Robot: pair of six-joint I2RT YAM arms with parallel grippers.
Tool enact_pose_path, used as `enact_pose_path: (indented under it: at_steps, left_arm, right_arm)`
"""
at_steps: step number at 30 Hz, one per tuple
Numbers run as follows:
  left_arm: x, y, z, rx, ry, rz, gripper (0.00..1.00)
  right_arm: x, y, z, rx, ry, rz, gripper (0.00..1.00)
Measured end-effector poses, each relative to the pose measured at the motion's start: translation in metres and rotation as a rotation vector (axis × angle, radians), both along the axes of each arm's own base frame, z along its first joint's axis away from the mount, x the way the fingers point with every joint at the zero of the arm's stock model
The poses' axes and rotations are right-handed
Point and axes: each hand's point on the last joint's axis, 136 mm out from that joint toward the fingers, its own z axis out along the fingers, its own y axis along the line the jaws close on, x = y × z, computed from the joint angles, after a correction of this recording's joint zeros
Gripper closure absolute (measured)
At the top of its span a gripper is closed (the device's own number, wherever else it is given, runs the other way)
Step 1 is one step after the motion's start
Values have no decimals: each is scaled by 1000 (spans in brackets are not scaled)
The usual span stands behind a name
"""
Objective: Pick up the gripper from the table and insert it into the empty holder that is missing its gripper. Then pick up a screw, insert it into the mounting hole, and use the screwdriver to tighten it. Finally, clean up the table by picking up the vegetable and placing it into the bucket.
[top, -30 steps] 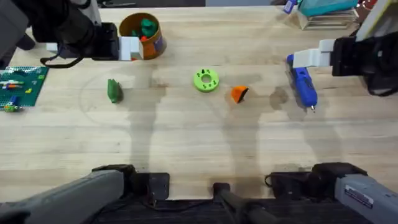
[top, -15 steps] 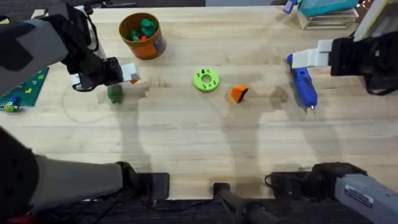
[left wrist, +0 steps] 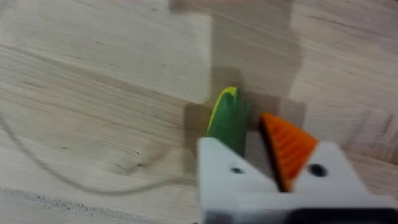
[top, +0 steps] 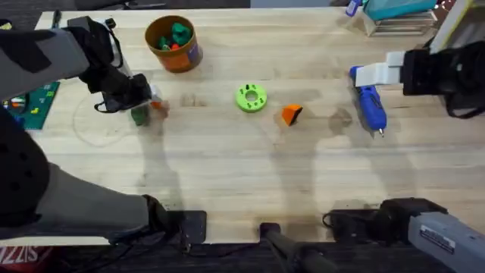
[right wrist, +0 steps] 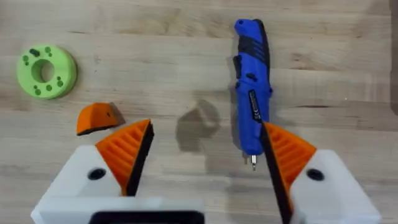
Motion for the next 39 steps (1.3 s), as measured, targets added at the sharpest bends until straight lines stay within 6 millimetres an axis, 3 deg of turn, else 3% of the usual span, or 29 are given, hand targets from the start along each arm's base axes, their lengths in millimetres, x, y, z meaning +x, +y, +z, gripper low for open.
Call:
enact_pose_path:
  at_steps: [2,4,5,10,11,15,19,24,30,33,39]
  left_arm:
    - [1,0,1,-3,-5,-2,942]
    - [2,-1,1,-6,-7,-6,984]
    - [1,0,1,1,-4,-10,890]
    - [-5,6,0,22,18,9,99]
    - [-6,6,1,20,21,10,35]
    - [-9,-4,16,25,2,-15,13]
    - [1,-27,67,58,-159,-70,12]
    - [11,-85,135,57,-408,-213,13]
    - [34,-161,182,4,-748,-406,13]
    - [36,-181,182,-16,-928,-441,13]
    - [2,-179,122,-29,-945,-452,13]
  right_arm:
    - [0,0,0,0,0,0,8]
    - [0,0,0,0,0,0,8]
    - [0,0,0,0,0,0,8]
    - [0,0,0,0,0,0,8]
    - [0,0,0,0,0,0,8]
    - [0,0,0,0,0,0,8]
    - [0,0,0,0,0,0,8]
    - [0,0,0,0,0,0,8]
    - [0,0,0,0,0,0,8]
    - [0,0,0,0,0,0,8]
    - [0,0,0,0,0,0,9]
